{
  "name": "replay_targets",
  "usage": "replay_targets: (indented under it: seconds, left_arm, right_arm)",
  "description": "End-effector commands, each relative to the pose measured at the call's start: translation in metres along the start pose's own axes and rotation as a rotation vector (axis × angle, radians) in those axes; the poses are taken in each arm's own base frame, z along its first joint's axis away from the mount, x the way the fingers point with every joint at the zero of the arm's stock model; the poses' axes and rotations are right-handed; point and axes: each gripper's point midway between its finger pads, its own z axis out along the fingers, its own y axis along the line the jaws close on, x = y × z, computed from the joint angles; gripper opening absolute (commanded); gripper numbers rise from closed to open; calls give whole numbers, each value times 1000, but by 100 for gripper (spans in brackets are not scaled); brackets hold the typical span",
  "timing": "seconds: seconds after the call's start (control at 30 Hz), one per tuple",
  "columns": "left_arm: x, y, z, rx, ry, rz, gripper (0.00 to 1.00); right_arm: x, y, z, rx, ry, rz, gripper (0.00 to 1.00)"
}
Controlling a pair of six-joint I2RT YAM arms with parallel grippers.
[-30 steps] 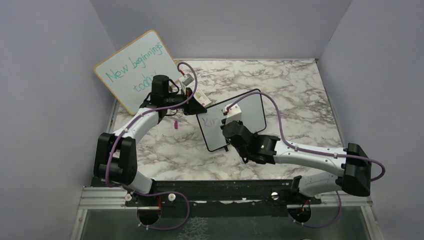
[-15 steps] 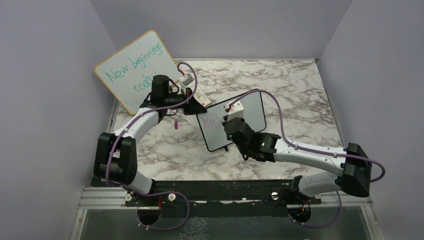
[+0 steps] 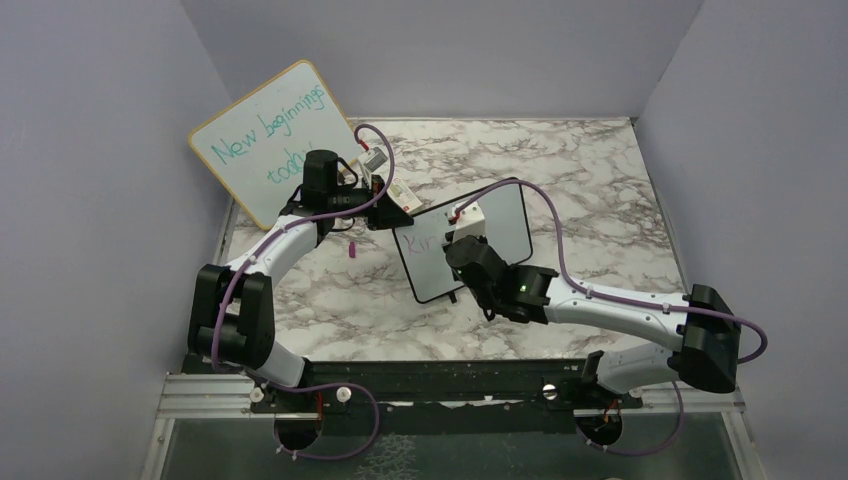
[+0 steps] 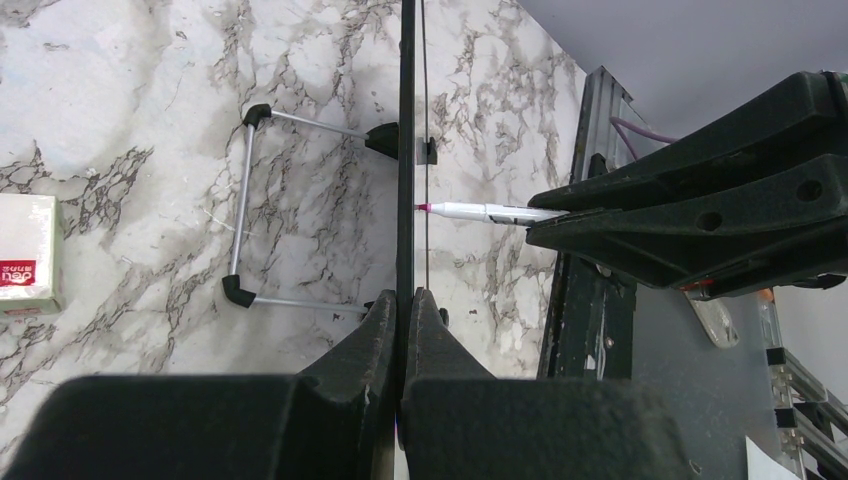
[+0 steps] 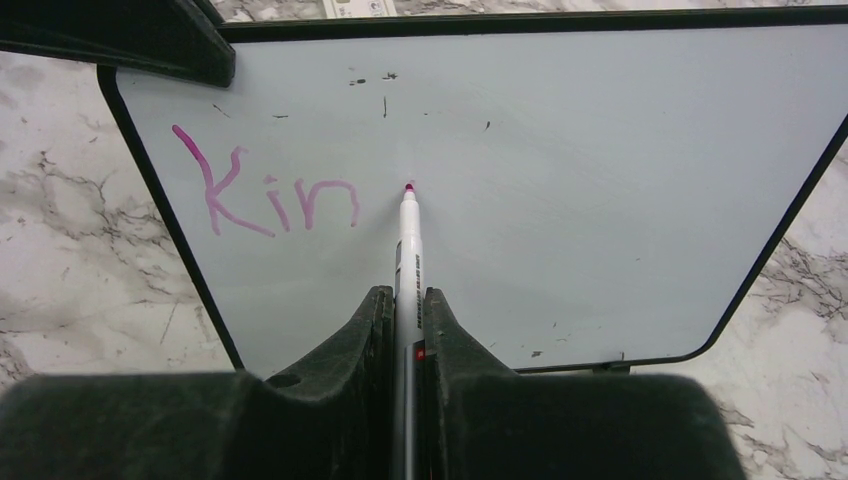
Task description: Write a sentence on the whiteboard
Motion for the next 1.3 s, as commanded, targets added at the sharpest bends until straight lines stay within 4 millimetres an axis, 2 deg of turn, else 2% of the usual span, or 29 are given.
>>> replay_targets:
  seconds: [0.0, 0.37, 0.87, 1.27]
  left_arm:
    - [13, 2, 3, 16, 36, -47, 0]
    - [13, 2, 3, 14, 36, -47, 0]
    - [13, 2, 3, 11, 36, -47, 0]
    - [13, 3, 3, 10, 36, -49, 0]
  right_arm:
    - [-8, 8, 6, -20, -23, 17, 0]
    - [-11, 13, 6, -53, -35, 21, 0]
    - [18, 11, -1, -82, 63, -9, 0]
    - [27, -2, -4, -36, 91, -40, 0]
